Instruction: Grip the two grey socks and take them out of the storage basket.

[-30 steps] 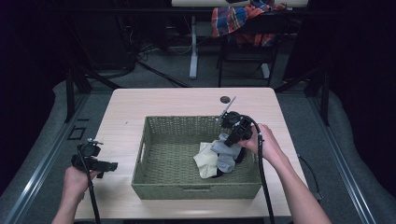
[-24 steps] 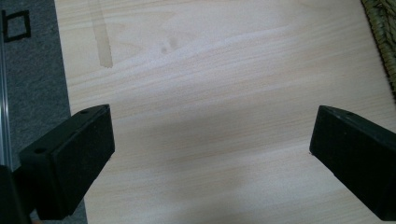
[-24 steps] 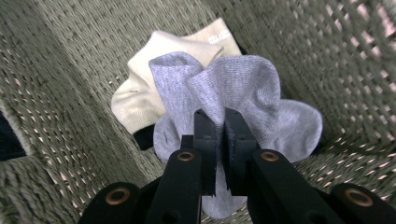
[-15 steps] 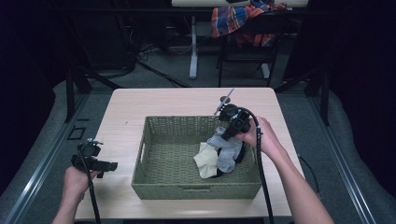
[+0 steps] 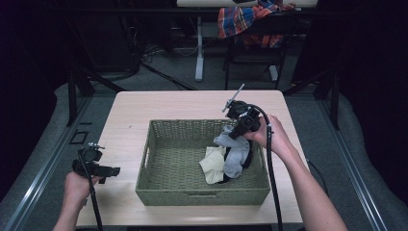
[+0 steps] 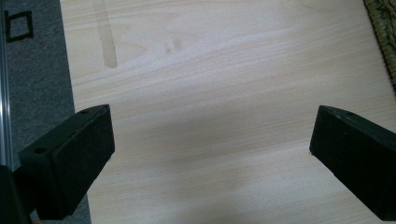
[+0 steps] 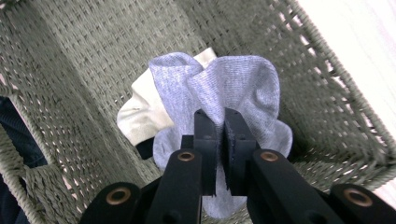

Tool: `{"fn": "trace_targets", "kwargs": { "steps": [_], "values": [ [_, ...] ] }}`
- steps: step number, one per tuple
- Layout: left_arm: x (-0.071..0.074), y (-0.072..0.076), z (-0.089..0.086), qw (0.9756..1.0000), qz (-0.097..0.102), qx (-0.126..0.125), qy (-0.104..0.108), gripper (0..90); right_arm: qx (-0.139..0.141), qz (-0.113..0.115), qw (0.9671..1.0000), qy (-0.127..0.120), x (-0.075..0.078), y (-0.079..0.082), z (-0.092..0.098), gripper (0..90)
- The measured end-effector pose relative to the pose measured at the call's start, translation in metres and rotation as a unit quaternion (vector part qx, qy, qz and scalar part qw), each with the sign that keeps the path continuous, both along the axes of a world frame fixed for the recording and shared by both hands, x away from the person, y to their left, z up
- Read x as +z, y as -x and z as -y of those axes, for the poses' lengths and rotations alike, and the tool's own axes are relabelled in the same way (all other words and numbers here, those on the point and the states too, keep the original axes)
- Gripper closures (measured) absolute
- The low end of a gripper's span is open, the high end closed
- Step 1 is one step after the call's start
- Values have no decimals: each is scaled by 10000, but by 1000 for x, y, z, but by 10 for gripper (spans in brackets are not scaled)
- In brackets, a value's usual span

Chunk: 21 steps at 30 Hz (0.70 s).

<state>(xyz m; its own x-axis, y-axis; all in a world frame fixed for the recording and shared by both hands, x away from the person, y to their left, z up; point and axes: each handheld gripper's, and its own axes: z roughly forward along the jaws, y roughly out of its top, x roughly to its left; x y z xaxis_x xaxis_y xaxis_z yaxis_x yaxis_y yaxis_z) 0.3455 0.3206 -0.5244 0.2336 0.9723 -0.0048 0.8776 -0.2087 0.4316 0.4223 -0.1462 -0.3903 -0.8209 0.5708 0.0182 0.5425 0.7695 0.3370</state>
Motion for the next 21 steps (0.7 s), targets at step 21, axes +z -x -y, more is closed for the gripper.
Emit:
{"fn": "trace_targets", "kwargs": {
  "steps": [21],
  "values": [
    [1,1,-1,10000,16,15,5,3,-419,301,9985,-202,29,0,28,863]
  ]
}}
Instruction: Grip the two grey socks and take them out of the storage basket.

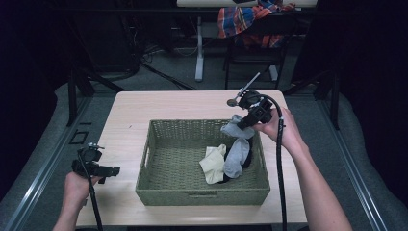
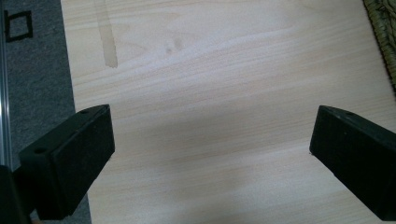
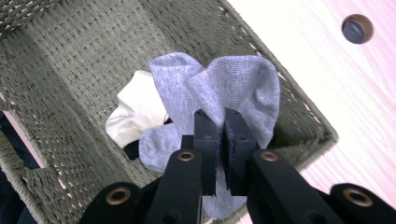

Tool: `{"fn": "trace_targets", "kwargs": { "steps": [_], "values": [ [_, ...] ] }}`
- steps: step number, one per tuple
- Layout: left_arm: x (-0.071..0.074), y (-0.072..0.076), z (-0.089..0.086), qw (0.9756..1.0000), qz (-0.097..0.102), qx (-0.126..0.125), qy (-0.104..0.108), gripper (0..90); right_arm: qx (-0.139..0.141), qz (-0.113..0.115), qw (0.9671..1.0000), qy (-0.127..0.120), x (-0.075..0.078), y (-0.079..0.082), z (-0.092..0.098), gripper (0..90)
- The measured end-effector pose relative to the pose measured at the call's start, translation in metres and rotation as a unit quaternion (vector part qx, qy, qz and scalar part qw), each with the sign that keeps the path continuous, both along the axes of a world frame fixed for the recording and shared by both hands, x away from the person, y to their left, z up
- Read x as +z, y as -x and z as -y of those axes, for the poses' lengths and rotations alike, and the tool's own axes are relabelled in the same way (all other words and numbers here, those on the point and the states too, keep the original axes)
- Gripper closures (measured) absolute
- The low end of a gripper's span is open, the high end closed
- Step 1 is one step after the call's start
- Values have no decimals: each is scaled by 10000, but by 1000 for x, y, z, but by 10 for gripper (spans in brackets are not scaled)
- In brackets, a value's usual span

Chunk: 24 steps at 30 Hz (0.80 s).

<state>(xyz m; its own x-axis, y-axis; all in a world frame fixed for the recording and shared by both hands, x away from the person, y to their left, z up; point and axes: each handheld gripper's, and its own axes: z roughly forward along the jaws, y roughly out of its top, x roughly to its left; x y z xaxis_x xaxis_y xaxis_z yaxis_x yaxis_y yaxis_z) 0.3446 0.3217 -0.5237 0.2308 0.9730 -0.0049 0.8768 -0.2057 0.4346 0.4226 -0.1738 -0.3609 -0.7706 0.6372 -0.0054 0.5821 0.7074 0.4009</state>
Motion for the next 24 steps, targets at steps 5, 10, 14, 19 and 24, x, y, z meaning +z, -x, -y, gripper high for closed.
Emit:
{"fn": "trace_targets", "kwargs": {
  "steps": [5,10,14,19,24],
  "values": [
    [0,0,0,10000,1,-2,-1,2,-219,54,9997,-86,3,1,13,863],
    [0,-1,0,10000,-10,-13,-10,2,-559,92,9984,-92,6,3,31,863],
    [0,-1,1,10000,-20,-34,-8,2,-768,120,9969,-139,8,6,47,863],
    [1,0,0,10000,-6,-6,6,2,-1009,153,9948,-57,3,8,63,863],
    [1,0,0,10000,-6,-5,8,2,-1282,147,9916,105,-5,12,81,863]
  ]
}}
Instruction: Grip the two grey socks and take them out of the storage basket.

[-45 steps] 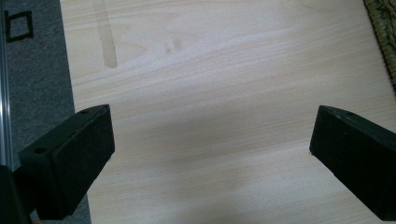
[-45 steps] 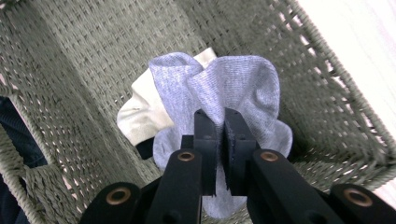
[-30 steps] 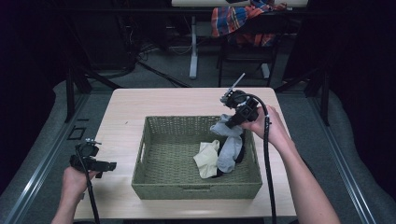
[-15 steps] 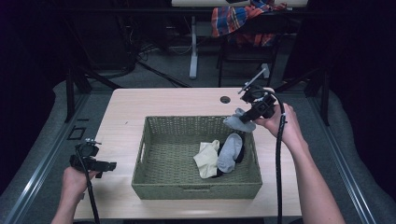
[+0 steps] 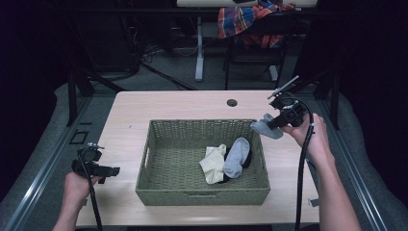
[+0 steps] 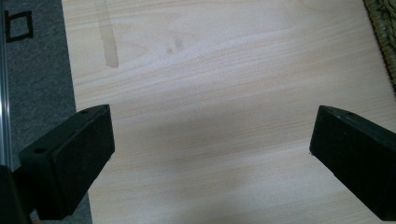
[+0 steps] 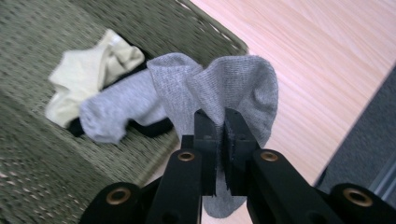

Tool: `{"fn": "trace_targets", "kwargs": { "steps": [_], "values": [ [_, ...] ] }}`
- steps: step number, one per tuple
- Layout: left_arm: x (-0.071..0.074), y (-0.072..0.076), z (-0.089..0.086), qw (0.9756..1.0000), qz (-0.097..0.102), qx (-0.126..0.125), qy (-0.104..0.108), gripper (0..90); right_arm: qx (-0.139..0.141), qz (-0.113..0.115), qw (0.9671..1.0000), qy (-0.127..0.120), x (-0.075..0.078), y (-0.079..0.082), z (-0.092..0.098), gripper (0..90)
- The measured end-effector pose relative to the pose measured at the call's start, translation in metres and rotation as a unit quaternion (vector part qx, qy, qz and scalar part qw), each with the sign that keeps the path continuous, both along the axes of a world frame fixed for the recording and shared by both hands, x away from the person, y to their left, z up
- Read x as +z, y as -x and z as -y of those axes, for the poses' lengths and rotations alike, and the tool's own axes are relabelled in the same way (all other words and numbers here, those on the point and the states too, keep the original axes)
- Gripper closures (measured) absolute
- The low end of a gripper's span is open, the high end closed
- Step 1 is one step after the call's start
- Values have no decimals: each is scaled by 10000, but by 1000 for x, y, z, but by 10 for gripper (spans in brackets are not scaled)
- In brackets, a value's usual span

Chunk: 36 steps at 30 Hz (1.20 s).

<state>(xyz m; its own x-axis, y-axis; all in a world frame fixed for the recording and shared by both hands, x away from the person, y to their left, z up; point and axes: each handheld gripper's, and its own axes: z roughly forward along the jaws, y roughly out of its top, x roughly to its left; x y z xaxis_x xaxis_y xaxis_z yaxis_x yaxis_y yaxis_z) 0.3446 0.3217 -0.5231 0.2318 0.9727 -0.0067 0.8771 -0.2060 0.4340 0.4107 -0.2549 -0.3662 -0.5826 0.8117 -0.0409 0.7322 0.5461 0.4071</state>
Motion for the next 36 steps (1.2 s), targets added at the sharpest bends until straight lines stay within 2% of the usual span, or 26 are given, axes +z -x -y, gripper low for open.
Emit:
{"fn": "trace_targets", "kwargs": {
  "steps": [5,12,15,19,21,23,24,25,28,30,33,36],
  "values": [
    [0,0,0,10000,-5,-4,-11,2,-239,36,9997,-84,-7,2,17,863],
    [0,0,0,10000,7,3,2,2,-492,-121,9986,120,-22,0,33,863],
    [1,0,0,10000,14,-14,-7,2,-614,-200,9978,152,-35,-2,40,863],
    [1,0,0,10000,26,4,30,2,-644,-325,9972,196,-47,-5,42,863],
    [-1,-2,-1,10000,-28,19,31,2,-640,-393,9971,136,-53,-8,43,863],
    [-1,-2,-1,10000,-5,43,54,2,-666,-462,9965,223,-63,-13,44,863],
    [-1,-2,-1,10000,-5,43,54,2,-666,-462,9965,223,-63,-13,44,863],
    [0,-1,-1,10000,-3,18,41,2,-745,-473,9959,220,-72,-14,43,863],
    [1,-1,0,10000,25,-10,30,2,-664,-603,9953,360,-78,-16,43,863],
    [0,-1,-1,10000,4,0,45,2,-745,-592,9949,348,-88,-17,41,863],
    [0,-1,-1,10000,12,10,53,2,-681,-709,9945,348,-91,-19,41,862],
    [0,-1,0,10000,11,-8,52,2,-770,-749,9937,319,-98,-21,42,861]
  ]
}}
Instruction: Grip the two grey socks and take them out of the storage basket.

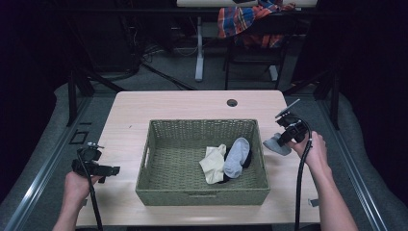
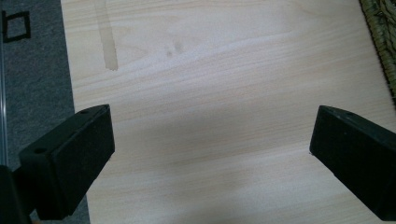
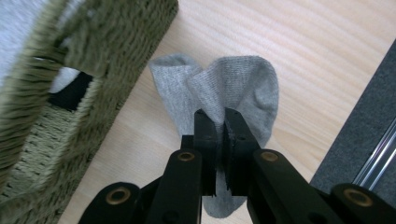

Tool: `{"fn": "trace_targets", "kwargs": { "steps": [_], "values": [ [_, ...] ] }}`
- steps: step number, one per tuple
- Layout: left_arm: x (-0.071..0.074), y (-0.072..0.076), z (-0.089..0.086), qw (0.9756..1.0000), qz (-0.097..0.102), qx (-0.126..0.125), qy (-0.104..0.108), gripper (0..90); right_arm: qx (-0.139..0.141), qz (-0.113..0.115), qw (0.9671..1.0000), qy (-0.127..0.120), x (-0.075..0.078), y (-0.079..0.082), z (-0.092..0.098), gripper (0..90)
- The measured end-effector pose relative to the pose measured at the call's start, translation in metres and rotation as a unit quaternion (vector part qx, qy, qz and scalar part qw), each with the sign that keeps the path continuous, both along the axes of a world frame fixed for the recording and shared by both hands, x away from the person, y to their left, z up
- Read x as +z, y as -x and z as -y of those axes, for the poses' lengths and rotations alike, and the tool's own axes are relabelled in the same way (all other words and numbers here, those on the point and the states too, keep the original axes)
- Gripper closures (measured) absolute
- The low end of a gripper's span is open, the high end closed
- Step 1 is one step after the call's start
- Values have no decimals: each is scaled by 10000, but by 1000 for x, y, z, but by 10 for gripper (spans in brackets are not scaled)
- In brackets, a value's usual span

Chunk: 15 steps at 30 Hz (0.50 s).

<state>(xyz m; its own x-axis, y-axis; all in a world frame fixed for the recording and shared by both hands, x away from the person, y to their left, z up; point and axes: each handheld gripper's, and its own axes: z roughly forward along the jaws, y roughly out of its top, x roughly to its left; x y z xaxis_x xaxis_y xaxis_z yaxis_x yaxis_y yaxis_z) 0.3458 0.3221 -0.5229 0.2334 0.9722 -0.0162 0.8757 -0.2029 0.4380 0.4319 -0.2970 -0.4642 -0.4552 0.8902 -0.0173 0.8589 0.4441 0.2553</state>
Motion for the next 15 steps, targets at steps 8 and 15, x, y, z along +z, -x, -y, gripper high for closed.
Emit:
{"fn": "trace_targets", "kwargs": {
  "steps": [8,15],
  "values": [
    [1,1,-2,10000,26,18,25,2,-161,-162,9997,-73,-17,-1,4,858],
    [0,0,-1,10000,-5,-21,-6,2,-92,-330,9994,-18,-26,-4,5,811]
  ]
}}
